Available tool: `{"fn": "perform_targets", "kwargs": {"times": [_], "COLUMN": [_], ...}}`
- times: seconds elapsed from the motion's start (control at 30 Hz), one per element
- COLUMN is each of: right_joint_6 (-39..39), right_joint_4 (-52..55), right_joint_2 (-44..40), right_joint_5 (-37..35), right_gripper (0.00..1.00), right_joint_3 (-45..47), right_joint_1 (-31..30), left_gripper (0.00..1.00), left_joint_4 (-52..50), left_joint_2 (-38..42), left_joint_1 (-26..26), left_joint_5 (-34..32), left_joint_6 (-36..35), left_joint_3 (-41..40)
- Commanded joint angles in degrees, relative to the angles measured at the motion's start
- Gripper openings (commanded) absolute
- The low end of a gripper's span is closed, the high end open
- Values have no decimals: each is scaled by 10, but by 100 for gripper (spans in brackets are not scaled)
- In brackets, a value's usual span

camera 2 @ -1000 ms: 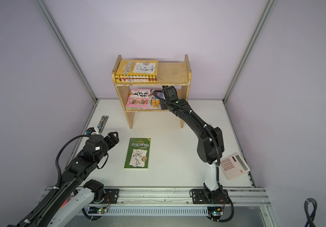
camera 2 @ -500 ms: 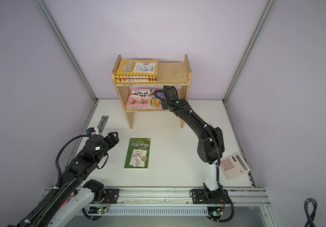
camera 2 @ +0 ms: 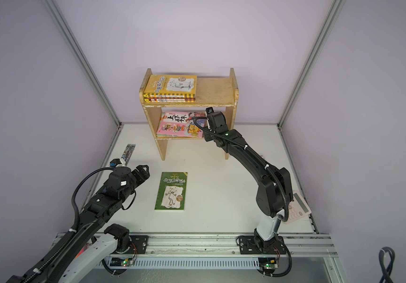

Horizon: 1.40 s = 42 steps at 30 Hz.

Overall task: Stacking books/files
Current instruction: Move the book to the bookshelf.

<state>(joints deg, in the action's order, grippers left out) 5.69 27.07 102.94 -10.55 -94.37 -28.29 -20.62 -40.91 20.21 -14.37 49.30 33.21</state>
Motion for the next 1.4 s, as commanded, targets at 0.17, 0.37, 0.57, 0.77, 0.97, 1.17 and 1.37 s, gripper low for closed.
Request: {"fn": "perform_targets", "kwargs": {"times": [0.17, 0.37, 0.57, 0.77, 0.97, 1.17, 1.37], "right_joint_6": [-8, -9, -11, -16, -18, -20, -30], "right_joint_4": [-12, -15, -21, -18, -13, -27, -34], "right_joint_2": [22, 48, 63, 70, 70, 45, 13], "right_joint_5": [-13, -9, -8, -11, -27, -101, -105], "right_gripper": [59, 59, 60, 60, 62, 69, 70], "right_joint_3": [-26, -50, -69, -74, -76, -48, -13], "right_joint_1": [0, 0, 0, -1, 0, 0, 0], "left_gripper": [83, 83, 83, 83, 83, 83, 83], "left_joint_4": [-3, -13, -14, -13, -15, -18, -15], "left_joint_2": [19, 32, 32, 32, 30, 35, 33], "left_joint_1": [-1, -1, -1, -1, -1, -1, -1], "left_joint_5": [-2, -7, -8, -9, -9, -9, -7], "left_joint_6": [1, 2, 5, 7, 6, 6, 6], "left_joint_3": [-1, -2, -4, -3, -2, -3, -3]}}
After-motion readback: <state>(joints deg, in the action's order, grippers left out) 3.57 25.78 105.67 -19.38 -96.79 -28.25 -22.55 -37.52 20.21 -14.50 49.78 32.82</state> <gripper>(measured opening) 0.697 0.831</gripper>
